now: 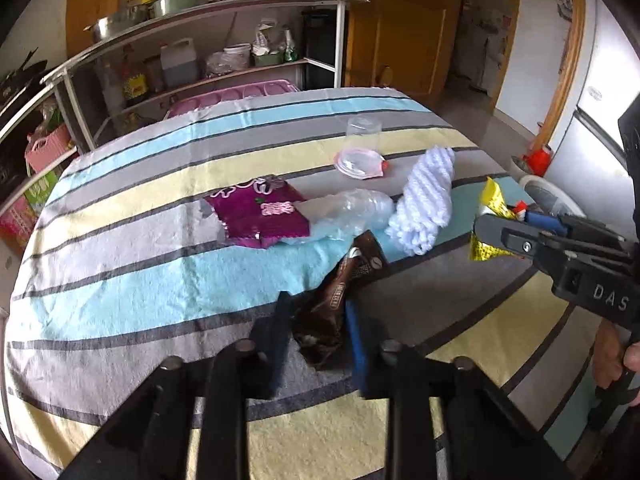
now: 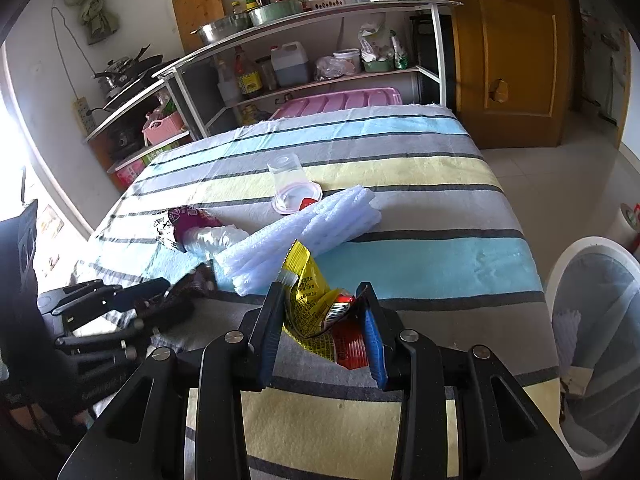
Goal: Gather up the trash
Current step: 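Lift both held items and carry them over the white bin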
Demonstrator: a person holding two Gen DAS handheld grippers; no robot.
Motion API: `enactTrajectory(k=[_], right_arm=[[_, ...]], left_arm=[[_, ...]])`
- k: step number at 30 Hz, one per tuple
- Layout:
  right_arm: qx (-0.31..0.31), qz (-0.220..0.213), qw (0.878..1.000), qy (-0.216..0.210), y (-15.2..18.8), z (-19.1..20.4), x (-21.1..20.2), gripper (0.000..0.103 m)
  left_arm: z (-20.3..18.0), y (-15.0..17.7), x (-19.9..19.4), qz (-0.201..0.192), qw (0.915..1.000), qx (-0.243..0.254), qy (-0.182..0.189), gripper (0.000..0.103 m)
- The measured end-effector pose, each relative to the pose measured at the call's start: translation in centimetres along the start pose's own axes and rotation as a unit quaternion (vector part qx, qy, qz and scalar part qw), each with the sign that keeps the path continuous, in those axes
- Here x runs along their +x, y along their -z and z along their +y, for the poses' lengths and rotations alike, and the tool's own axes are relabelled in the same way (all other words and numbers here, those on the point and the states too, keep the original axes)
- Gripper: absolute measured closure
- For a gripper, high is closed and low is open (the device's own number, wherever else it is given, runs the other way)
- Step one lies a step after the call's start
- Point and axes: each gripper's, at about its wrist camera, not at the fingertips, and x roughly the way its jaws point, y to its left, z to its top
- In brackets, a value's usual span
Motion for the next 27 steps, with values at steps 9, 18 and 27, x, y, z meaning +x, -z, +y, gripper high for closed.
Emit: enactTrajectory(k=[9, 18, 27], right_arm=[[-0.003, -0.009, 1.0, 0.005, 0.2, 0.1, -0.8, 0.066], [0.008, -0.041, 0.999, 0.008, 0.5, -0.5, -3.8, 0.066], [0.036, -0.076, 0.996, 0.024, 1.2, -2.7, -8.0, 0.066]], left_arm=[[0.2, 0.2, -0.8, -0.011, 0.9999, -0.006, -0.008, 0.077], [-1.7, -0.1, -3.5, -0.039, 0.9992, -0.007, 0.004, 0.077], [-5.6, -1.3, -5.6, -0.067, 0.9972, 0.021, 0.026, 0.077]])
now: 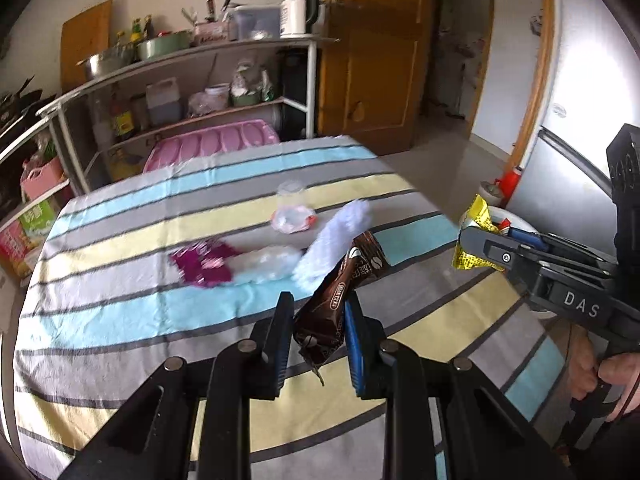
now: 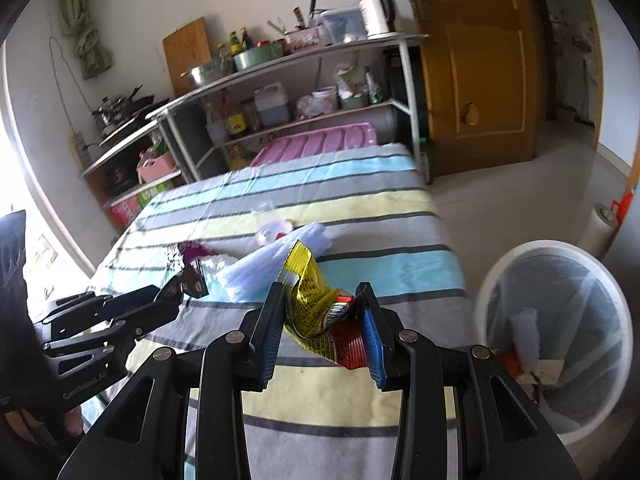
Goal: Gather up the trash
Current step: 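Lift both held items and carry them over the white bin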
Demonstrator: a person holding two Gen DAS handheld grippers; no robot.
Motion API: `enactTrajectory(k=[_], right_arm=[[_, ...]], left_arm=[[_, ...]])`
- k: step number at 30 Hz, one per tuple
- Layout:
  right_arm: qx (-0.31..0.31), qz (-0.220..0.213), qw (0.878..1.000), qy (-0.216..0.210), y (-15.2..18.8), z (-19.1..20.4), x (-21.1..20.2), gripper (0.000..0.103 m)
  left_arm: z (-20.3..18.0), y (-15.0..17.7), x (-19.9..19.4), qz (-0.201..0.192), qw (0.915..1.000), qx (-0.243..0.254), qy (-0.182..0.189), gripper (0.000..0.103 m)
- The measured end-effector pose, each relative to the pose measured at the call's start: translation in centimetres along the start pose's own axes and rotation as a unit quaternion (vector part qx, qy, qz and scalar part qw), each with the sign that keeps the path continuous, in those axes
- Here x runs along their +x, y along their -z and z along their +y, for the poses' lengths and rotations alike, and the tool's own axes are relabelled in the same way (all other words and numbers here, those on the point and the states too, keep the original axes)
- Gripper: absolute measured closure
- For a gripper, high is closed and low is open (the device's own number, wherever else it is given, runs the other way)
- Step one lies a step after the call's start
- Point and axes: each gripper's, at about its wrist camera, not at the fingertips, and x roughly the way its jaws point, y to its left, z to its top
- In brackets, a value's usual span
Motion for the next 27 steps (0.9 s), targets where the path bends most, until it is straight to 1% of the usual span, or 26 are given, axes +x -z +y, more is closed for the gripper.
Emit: enactTrajectory(k=[9, 16, 22, 27], right_arm=[[0.023, -0.028, 0.999, 0.034, 0.1, -3.3, -3.8, 0.066], [0.05, -0.041, 0.995, 0.073, 0.6, -7.4, -6.3, 0.066], [0.08, -0.04, 0.991, 0.104, 1.5, -11.7, -7.9, 0.066], [0.101, -0.027, 0.986, 0.133, 2.6, -14.8, -8.4, 0.066]], left_arm=[[-4.9, -1.5, 0.3, -0.011, 0.9989, 0.03, 0.033, 0.077], [-9.7, -2.6, 1.4, -0.009, 0.9957, 0.06, 0.07, 0.077], [-14.2, -3.2, 3.2, 0.009, 0.9908, 0.084, 0.105, 0.077], [-17.3, -3.3, 5.1, 0.034, 0.9865, 0.097, 0.128, 0.077]])
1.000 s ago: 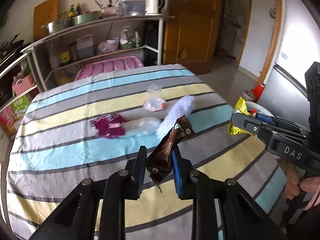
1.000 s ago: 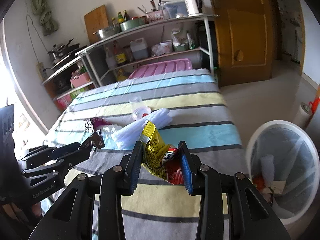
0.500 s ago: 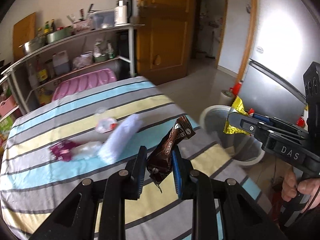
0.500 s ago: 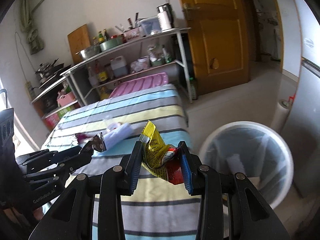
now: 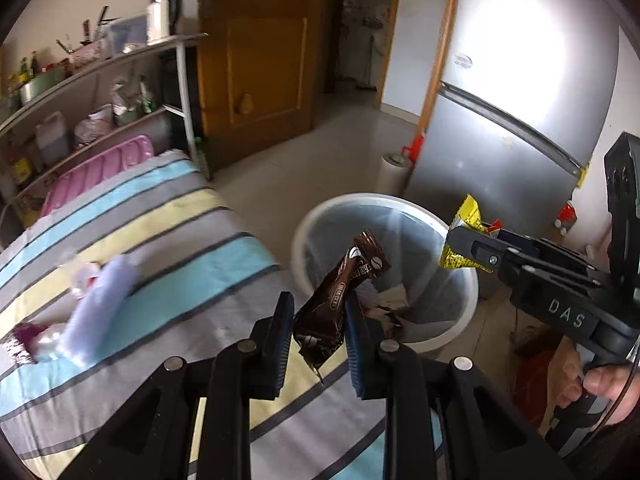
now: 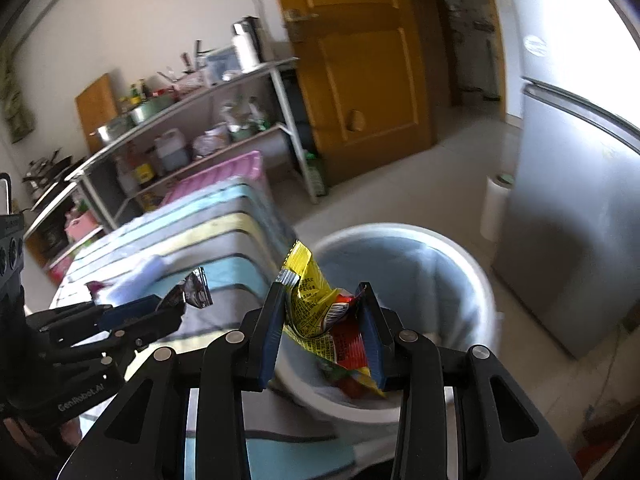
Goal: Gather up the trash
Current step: 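Lift both held items and carry them over the white bin, then open both tools to drop the chocolate wrapper and yellow bag into the bin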
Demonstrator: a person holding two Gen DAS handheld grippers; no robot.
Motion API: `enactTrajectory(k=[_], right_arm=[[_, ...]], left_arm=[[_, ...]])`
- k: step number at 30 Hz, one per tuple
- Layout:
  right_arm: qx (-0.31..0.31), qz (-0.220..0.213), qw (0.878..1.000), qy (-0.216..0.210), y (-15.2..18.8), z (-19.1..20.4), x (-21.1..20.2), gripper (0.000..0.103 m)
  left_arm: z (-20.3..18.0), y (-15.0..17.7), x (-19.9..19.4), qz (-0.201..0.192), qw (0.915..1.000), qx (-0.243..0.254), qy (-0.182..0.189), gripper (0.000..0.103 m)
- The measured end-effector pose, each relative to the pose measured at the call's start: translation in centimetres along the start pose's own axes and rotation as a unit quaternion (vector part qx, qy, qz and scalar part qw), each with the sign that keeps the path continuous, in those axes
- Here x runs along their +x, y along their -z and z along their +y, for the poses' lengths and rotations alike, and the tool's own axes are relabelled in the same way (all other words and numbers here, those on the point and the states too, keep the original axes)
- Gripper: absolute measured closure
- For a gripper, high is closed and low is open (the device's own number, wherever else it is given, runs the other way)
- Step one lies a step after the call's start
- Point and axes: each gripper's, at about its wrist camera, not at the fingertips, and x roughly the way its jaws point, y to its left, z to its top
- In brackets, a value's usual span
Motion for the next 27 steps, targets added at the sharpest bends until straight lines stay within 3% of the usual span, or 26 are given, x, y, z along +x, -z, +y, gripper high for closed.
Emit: enactTrajectory(k=[11, 23, 25, 27], right_arm=[[0.013, 0.058, 0.997, 0.038, 1.4, -4.3, 3.3, 0.066], [0.012, 0.085, 0.994, 0.061, 1.9, -6.0, 5.8, 0.064], [0.013, 0.086, 0.994, 0.063, 1.9, -5.9, 6.0, 0.062], [0.017, 0.084, 0.994, 0.062, 1.9, -6.0, 6.0, 0.057]], left_arm=[[-3.4, -0.7, 4.3, 0.037, 0.999, 0.021, 0.013, 0.077], [-3.7, -0.5, 6.2, 0.058, 0.9982, 0.015, 0.006, 0.076], [-3.6, -0.5, 6.2, 0.058, 0.9982, 0.012, 0.005, 0.073], [-3.4, -0.5, 6.2, 0.057, 0.9983, 0.01, 0.003, 0.055]])
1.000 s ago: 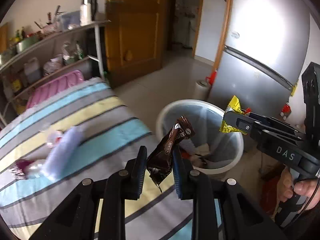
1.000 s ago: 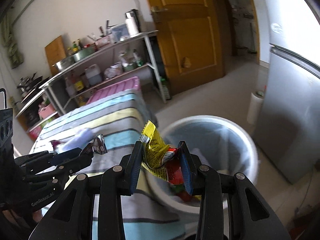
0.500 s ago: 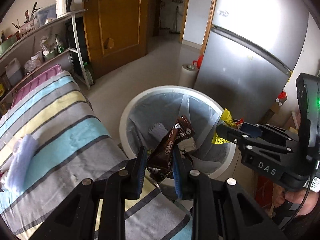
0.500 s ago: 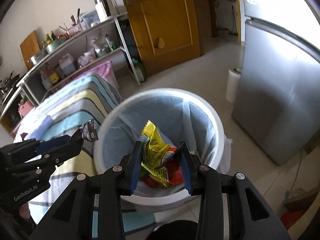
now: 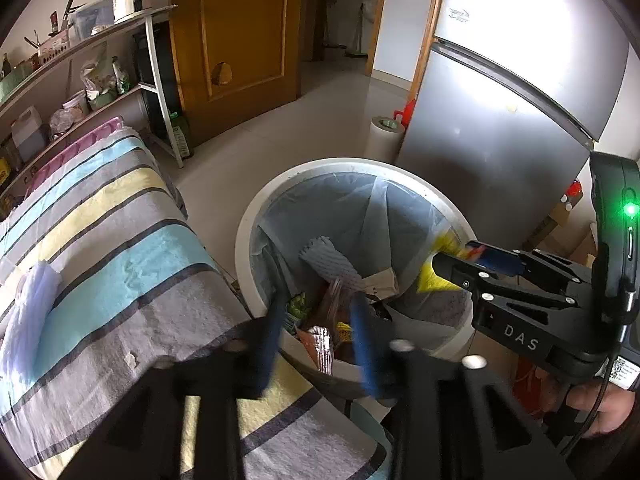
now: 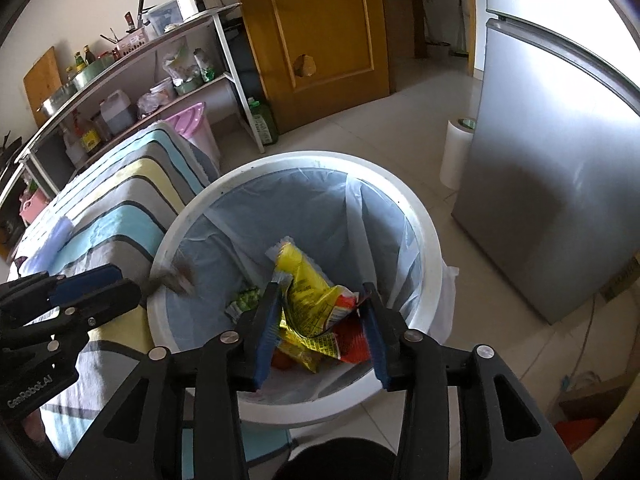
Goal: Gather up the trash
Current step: 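Open both tools to drop the chocolate wrapper and yellow bag into the bin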
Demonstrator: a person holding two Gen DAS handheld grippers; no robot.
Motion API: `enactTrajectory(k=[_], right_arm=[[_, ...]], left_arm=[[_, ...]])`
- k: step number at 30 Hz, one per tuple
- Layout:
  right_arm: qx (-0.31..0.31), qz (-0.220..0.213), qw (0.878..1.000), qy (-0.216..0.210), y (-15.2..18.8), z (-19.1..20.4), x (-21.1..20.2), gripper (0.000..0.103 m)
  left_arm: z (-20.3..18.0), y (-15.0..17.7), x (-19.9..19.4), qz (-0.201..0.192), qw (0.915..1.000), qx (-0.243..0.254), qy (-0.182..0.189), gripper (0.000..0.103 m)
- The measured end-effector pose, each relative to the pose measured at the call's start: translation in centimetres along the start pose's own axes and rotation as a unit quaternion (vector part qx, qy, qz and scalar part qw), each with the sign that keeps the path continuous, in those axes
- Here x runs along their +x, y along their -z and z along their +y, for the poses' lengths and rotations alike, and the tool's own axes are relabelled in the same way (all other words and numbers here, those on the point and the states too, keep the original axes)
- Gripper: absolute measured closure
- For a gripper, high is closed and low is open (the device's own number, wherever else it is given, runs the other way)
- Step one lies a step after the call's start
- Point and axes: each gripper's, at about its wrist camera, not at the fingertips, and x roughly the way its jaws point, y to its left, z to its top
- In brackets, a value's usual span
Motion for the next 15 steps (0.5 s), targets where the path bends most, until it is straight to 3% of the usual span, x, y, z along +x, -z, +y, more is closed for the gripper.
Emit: enactTrajectory(k=[3, 15], right_arm=[[0.005, -0.005, 1.0, 0.0, -0.1, -0.2, -0.2, 0.051], [0.007, -0.028, 1.0, 0.001, 0.0, 0.5, -2.3, 0.049]], left_arm=[[0.2, 0.0, -0.3, -0.003, 1.0, -0.006, 0.005, 0.053], [0.6, 0.2, -2.3, -0.024, 0.9996, -0.012, -0.003, 0.044]])
